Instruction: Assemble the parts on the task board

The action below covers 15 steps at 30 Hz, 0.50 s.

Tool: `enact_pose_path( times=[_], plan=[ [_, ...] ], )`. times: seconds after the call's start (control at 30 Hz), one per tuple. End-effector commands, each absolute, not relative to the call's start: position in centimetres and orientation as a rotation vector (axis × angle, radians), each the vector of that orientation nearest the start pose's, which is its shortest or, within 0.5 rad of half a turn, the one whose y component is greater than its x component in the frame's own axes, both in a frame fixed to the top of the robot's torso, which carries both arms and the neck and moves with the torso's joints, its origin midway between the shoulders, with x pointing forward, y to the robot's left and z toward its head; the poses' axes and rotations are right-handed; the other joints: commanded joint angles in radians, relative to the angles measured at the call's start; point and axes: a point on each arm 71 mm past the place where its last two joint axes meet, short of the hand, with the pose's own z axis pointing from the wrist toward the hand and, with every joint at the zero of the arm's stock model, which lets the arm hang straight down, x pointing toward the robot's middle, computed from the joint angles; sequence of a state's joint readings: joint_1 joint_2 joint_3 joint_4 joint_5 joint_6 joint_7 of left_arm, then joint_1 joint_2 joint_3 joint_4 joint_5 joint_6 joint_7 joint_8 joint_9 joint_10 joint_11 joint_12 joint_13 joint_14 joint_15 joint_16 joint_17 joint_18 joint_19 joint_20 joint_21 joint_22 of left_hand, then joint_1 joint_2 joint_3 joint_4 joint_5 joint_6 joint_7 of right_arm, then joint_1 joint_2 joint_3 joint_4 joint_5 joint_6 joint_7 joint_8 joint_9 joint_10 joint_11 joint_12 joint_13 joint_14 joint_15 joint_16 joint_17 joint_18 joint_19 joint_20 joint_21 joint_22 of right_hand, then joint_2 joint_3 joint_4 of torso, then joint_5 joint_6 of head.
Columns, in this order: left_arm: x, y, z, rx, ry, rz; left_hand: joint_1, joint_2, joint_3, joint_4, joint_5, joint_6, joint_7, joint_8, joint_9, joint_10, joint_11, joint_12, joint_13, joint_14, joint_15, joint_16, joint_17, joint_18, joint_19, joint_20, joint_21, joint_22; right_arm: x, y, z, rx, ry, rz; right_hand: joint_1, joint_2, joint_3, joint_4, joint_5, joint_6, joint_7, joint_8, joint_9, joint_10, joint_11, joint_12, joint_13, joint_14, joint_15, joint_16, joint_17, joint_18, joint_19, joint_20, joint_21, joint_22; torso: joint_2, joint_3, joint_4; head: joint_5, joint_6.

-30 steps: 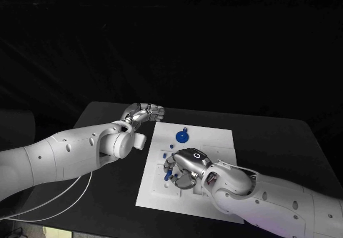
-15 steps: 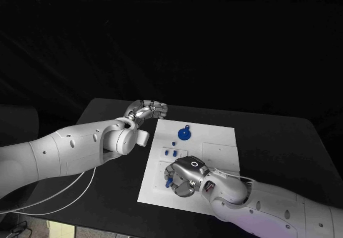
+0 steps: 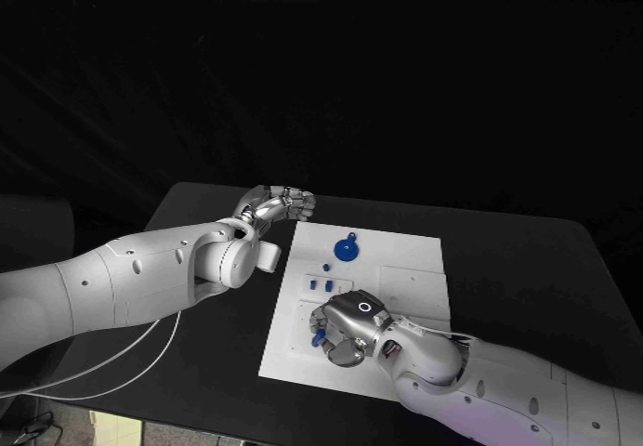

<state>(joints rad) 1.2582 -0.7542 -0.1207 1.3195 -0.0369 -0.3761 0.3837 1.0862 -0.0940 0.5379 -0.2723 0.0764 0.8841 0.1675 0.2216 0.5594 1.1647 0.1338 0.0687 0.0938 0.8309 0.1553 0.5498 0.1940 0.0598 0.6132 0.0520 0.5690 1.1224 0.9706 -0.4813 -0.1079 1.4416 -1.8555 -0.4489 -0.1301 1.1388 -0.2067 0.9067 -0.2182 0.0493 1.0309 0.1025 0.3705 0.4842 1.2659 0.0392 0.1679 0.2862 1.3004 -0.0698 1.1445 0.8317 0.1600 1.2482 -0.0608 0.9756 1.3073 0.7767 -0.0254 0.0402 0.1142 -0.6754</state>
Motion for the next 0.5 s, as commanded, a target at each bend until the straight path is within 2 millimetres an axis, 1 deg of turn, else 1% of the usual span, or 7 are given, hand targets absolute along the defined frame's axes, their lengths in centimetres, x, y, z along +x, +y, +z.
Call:
enact_pose_path(
  times=[0.03, 0.13, 0.5],
  plan=[
    [52.81, 22.94, -18.77, -1.065, 1.389, -1.356, -0.005, 0.008, -0.004, 0.001, -0.004, -0.006, 0.001, 0.005, -0.001, -0.003, 0.006, 0.004, -0.002, 0.001, 0.003, -0.006, 0.002, 0.008, 0.000, 0.006, -0.005, 0.002, 40.13, -3.08, -28.58, -0.535, 1.516, 0.825, 0.003, 0.009, 0.004, -0.004, 0.001, 0.009, 0.002, 0.004, 0.002, 0.048, -0.005, 0.007, 0.003, 0.000, -0.008, 0.003, -0.001, 0.102, 0.001, -0.006, 0.004, 0.019, 0.000, -0.0006, 0.0004, 0.000, 0.000],
    [52.82, 22.92, -18.77, -1.065, 1.389, -1.356, -0.005, 0.009, -0.004, 0.001, -0.004, -0.006, 0.001, 0.005, -0.001, -0.003, 0.006, 0.004, -0.002, 0.001, 0.003, -0.007, 0.002, 0.008, 0.000, 0.006, -0.005, 0.002, 40.12, -3.07, -28.54, -0.533, 1.512, 0.823, 0.003, 0.008, 0.005, -0.004, 0.001, 0.010, 0.001, 0.004, 0.002, 0.049, -0.006, 0.007, 0.004, 0.001, -0.009, 0.003, -0.001, 0.102, 0.002, -0.007, 0.004, 0.019, 0.000, -0.0004, 0.0004, 0.000, -0.001],
    [52.81, 22.90, -18.78, -1.065, 1.390, -1.356, -0.005, 0.009, -0.004, 0.001, -0.004, -0.006, 0.001, 0.005, -0.002, -0.003, 0.006, 0.004, -0.002, 0.001, 0.003, -0.008, 0.003, 0.009, 0.001, 0.005, -0.006, 0.002, 40.16, -3.11, -28.69, -0.545, 1.526, 0.808, 0.003, 0.007, 0.007, -0.005, 0.000, 0.011, 0.001, 0.004, 0.003, 0.050, -0.006, 0.007, 0.005, 0.002, -0.009, 0.004, -0.001, 0.102, 0.003, -0.008, 0.006, 0.019, 0.000, -0.0015, 0.0005, 0.000, -0.004]
  ],
)
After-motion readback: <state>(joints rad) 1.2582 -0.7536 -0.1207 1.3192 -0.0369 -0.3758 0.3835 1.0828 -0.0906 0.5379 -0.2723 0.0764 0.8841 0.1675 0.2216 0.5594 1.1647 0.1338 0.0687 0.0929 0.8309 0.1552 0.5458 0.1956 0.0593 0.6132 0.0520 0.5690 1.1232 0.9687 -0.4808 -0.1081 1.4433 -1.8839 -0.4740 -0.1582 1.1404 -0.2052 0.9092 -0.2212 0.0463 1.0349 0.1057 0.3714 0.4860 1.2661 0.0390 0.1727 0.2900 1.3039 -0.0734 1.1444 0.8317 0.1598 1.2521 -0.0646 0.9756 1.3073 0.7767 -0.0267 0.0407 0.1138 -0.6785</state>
